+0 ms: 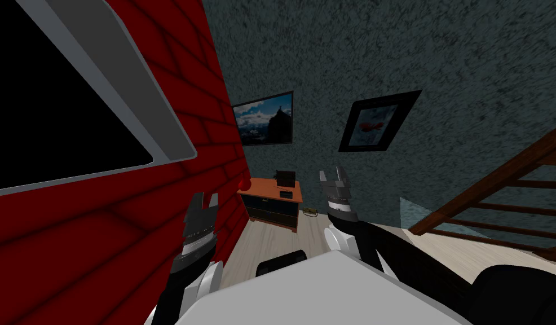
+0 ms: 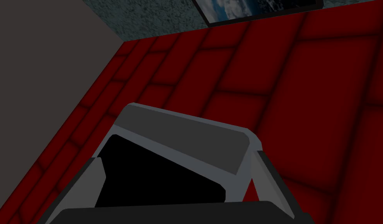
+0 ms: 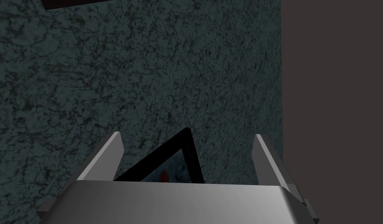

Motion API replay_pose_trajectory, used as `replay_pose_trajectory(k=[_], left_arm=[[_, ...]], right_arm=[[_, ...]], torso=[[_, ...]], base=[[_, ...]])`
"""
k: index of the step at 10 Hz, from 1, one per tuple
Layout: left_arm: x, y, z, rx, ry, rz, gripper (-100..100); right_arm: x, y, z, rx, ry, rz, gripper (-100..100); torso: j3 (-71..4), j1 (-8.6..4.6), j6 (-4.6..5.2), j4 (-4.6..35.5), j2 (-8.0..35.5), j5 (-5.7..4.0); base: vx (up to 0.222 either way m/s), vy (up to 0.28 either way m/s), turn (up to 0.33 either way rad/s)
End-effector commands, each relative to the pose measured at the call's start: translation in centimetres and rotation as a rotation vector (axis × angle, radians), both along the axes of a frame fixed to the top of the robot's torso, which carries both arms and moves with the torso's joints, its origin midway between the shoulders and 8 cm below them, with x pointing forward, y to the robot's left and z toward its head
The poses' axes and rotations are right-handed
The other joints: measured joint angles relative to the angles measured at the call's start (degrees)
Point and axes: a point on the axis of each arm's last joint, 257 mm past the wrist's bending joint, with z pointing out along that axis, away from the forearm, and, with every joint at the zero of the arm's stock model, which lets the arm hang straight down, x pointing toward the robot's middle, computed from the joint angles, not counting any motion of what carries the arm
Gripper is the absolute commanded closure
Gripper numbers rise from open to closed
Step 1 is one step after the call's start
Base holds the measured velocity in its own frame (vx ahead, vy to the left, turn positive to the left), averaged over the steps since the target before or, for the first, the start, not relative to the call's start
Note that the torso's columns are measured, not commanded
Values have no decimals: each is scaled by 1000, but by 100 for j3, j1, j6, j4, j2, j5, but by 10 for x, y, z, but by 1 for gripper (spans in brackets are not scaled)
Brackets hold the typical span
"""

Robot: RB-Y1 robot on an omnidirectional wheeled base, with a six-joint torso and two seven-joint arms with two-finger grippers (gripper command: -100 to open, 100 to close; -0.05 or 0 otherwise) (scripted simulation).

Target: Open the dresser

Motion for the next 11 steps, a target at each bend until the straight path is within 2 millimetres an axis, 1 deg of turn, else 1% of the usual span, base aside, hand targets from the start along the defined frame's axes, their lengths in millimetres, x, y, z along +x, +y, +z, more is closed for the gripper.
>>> replay_pose_trajectory(k=[1, 3, 9, 10, 11], left_arm=[[0, 0, 0, 0, 0, 0, 0], [0, 0, 0, 0, 0, 0, 0], [0, 0, 0, 0, 0, 0, 0], [3, -3, -4, 31, 11, -15, -100], [5, -5, -7, 52, 21, -25, -100]], right_arm=[[0, 0, 0, 0, 0, 0, 0], [0, 0, 0, 0, 0, 0, 0], [0, 0, 0, 0, 0, 0, 0], [0, 0, 0, 0, 0, 0, 0], [0, 0, 0, 0, 0, 0, 0]], torso=[[-467, 0, 0, 235, 232, 0], [-2014, 0, 0, 1006, 1003, 0], [-7073, 0, 0, 3537, 3539, 0], [-7919, 0, 0, 3960, 3962, 0], [-8315, 1, 0, 4148, 4153, 0]], base=[[0, 0, 0], [0, 0, 0], [0, 0, 0], [13, -2, -14], [16, -1, -23]])
